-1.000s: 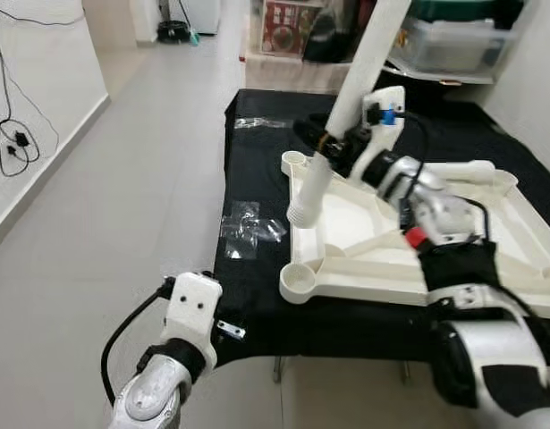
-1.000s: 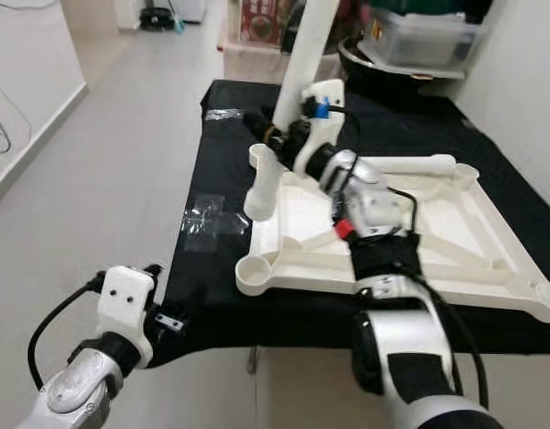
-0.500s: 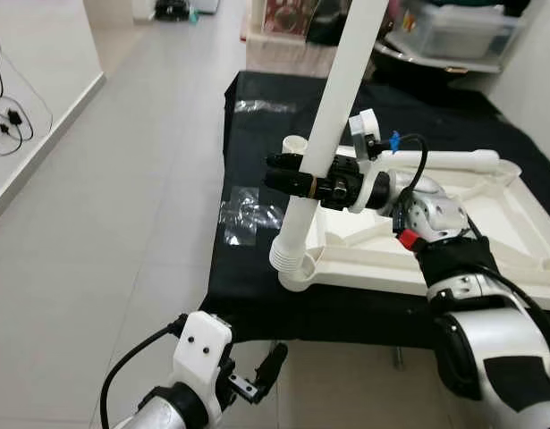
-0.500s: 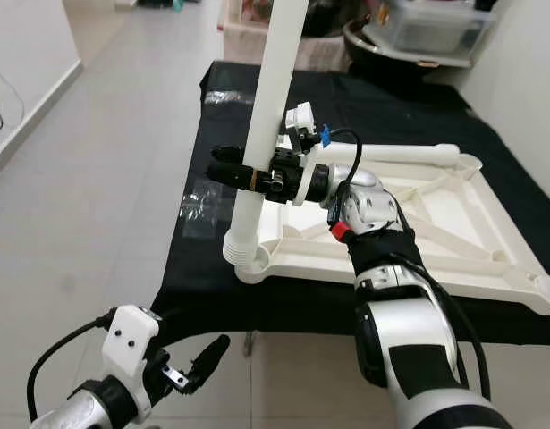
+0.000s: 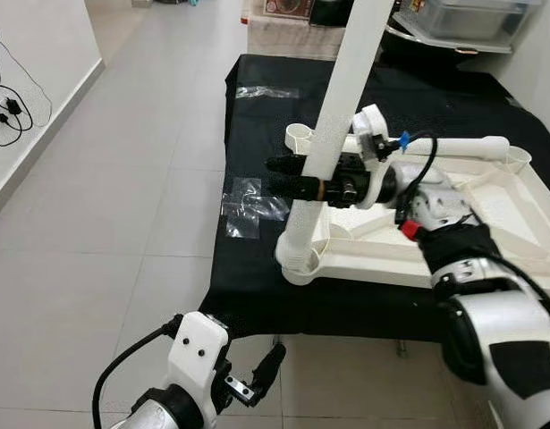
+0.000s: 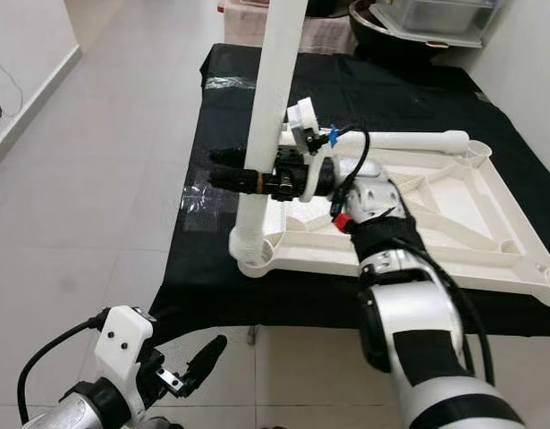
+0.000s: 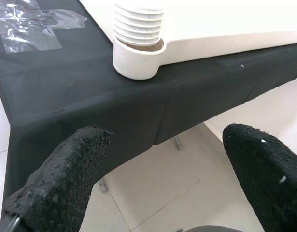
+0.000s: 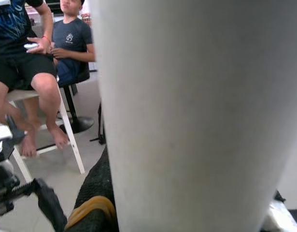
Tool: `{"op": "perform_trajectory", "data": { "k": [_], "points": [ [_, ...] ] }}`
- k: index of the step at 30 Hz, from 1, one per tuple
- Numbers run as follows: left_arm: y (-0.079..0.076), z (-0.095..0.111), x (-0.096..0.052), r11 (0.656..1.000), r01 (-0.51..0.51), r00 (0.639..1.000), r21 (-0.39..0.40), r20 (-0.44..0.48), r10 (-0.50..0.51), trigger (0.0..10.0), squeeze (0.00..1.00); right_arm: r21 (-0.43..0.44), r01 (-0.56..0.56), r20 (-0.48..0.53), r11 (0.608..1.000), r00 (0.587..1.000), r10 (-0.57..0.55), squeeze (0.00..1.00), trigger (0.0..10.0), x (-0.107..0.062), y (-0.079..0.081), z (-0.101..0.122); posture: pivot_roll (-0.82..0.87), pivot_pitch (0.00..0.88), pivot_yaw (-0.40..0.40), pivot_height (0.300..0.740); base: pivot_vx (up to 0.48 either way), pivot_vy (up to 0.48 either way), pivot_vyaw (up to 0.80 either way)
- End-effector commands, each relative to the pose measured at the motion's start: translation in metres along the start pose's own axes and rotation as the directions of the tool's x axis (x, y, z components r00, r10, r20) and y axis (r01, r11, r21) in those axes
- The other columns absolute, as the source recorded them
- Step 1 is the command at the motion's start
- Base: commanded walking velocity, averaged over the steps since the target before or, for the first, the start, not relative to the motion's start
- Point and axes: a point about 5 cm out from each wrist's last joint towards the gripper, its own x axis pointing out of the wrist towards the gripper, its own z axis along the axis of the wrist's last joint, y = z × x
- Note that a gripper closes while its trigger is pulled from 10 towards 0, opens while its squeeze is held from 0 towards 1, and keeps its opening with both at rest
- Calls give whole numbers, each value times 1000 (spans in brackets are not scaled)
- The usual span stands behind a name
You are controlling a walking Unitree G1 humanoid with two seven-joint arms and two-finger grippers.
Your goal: Building children table
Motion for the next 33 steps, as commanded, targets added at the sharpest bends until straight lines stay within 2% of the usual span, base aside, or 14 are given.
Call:
{"op": "perform_trajectory", "data": {
  "k": [1,10,15,24,33],
  "points": [
    [-1,-3,-2,1000,8,1000,-1,-22,-8,10000,0,-21,-30,-10,999,999,30,0,10000,-3,1,4,181,184,-106,740,0,0,0],
    [0,-3,-2,1000,4,1000,11,-27,-4,10000,0,-31,-47,-24,998,999,47,0,10000,-5,2,4,179,182,-104,740,0,0,0],
    [1,-2,-1,1000,6,1000,21,-27,-6,10000,0,-23,-87,-21,996,996,86,0,10000,3,8,-6,186,183,-102,740,0,0,0],
    [2,-2,0,1000,1,1000,23,-26,-1,10000,0,-26,-112,-13,993,994,112,0,10000,9,11,-7,184,189,-102,740,0,0,0],
    [3,-1,0,1000,-1,1000,28,-23,2,10000,0,-36,-148,-19,988,989,148,0,10000,23,12,-13,186,191,-106,740,0,0,0]
  ]
}}
